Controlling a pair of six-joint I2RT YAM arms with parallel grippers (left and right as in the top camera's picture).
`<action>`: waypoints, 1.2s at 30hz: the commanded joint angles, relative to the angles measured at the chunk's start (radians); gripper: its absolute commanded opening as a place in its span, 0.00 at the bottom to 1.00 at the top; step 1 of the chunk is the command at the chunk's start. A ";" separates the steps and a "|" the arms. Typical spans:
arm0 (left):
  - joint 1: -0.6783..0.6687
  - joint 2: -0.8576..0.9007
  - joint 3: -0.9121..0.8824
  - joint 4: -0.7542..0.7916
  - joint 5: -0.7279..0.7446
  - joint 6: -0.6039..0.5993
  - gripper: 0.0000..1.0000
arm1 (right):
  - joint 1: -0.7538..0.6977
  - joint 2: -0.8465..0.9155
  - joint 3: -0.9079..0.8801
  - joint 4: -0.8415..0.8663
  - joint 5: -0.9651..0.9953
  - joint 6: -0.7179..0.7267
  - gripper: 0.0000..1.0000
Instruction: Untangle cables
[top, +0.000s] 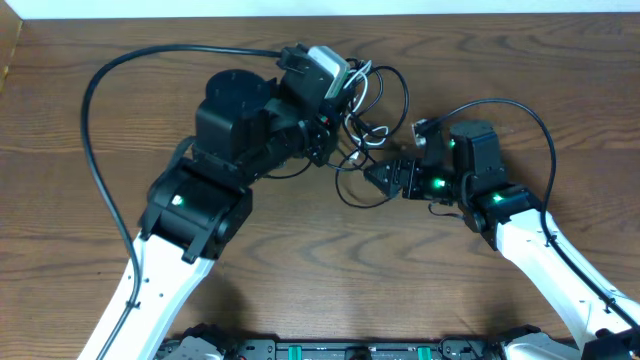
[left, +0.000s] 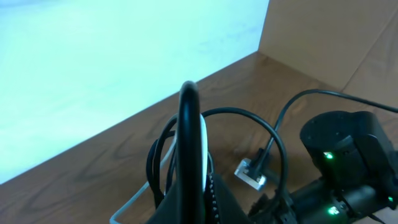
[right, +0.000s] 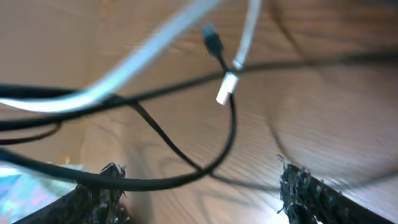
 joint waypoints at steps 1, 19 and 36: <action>0.004 -0.024 0.019 0.005 -0.011 -0.011 0.08 | 0.002 -0.016 0.004 0.089 -0.190 0.018 0.79; 0.004 -0.024 0.019 -0.045 -0.092 -0.011 0.08 | 0.002 -0.016 0.004 0.391 -0.370 0.198 0.77; 0.003 -0.005 0.019 -0.047 -0.219 -0.014 0.08 | 0.002 -0.016 0.004 0.398 -0.387 0.193 0.80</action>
